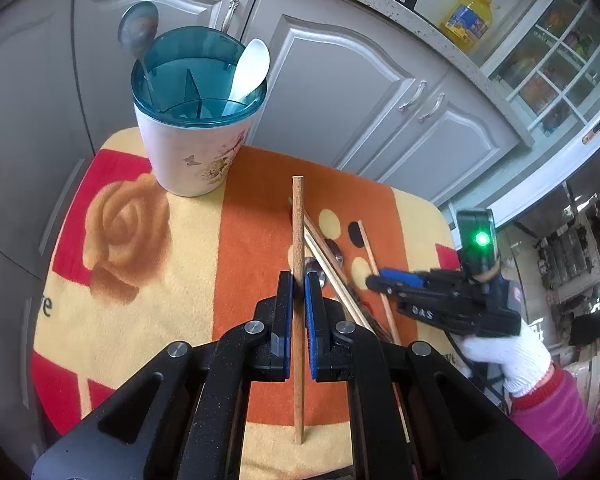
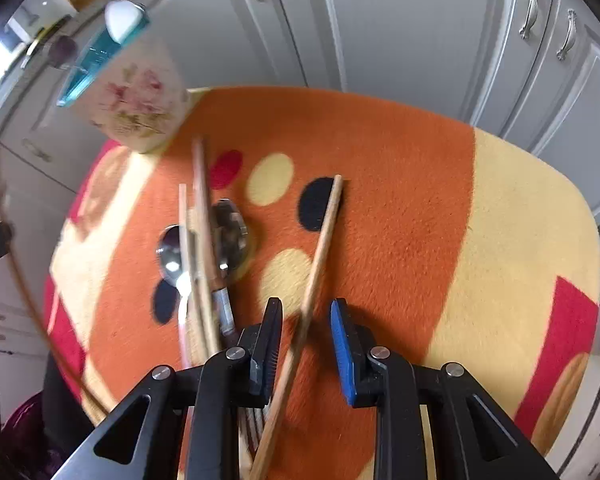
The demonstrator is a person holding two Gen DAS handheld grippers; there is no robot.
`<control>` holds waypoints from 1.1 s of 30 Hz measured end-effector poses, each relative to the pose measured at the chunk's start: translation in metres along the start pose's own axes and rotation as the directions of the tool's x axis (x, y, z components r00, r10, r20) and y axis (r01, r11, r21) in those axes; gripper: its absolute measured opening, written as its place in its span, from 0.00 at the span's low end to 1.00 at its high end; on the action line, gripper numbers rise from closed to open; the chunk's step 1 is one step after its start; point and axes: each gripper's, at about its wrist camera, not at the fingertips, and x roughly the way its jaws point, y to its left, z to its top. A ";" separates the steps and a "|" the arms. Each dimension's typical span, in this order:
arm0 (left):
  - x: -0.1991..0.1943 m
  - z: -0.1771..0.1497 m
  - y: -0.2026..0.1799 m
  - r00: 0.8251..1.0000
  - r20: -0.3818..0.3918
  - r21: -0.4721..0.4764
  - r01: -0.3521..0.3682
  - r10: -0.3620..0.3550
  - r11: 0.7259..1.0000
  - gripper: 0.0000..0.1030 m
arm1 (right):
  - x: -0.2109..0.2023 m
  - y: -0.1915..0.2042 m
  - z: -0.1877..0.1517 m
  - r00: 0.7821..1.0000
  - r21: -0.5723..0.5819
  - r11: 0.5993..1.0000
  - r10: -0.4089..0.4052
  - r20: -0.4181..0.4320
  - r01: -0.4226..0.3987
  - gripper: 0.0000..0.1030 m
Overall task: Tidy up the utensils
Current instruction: 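Lift both chopsticks upright and carry them over the cup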
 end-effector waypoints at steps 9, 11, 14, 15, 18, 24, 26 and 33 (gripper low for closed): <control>-0.014 0.000 0.001 1.000 0.017 0.001 0.017 -0.017 1.000 0.04 | -0.025 0.004 0.002 0.998 -0.055 0.998 0.041 0.051 -0.038 0.06; -0.021 0.001 0.001 0.999 0.026 0.003 0.023 -0.023 1.000 0.04 | -0.046 0.005 -0.004 0.994 -0.065 0.997 0.056 0.091 -0.051 0.06; -0.032 0.003 -0.002 0.999 0.042 0.015 0.033 -0.034 0.999 0.04 | -0.073 0.008 -0.012 0.986 -0.080 0.994 0.084 0.147 -0.072 0.06; -0.035 0.003 -0.003 0.998 0.046 0.017 0.038 -0.038 0.999 0.04 | -0.081 0.010 -0.014 0.983 -0.083 0.993 0.092 0.160 -0.079 0.06; -0.046 0.006 -0.007 0.997 0.061 0.025 0.050 -0.052 0.998 0.04 | -0.105 0.015 -0.018 0.973 -0.102 0.990 0.112 0.204 -0.093 0.06; -0.069 0.017 -0.011 0.993 0.103 0.040 0.053 -0.057 0.998 0.04 | -0.135 0.034 -0.014 0.956 -0.149 0.985 0.122 0.267 -0.084 0.06; -0.079 0.024 -0.011 0.991 0.125 0.044 0.047 -0.053 0.998 0.04 | -0.144 0.040 -0.009 0.950 -0.166 0.982 0.130 0.283 -0.085 0.06; -0.114 0.052 -0.006 0.979 0.198 0.045 0.037 -0.045 0.998 0.04 | -0.173 0.073 0.021 0.922 -0.237 0.967 0.174 0.345 -0.094 0.06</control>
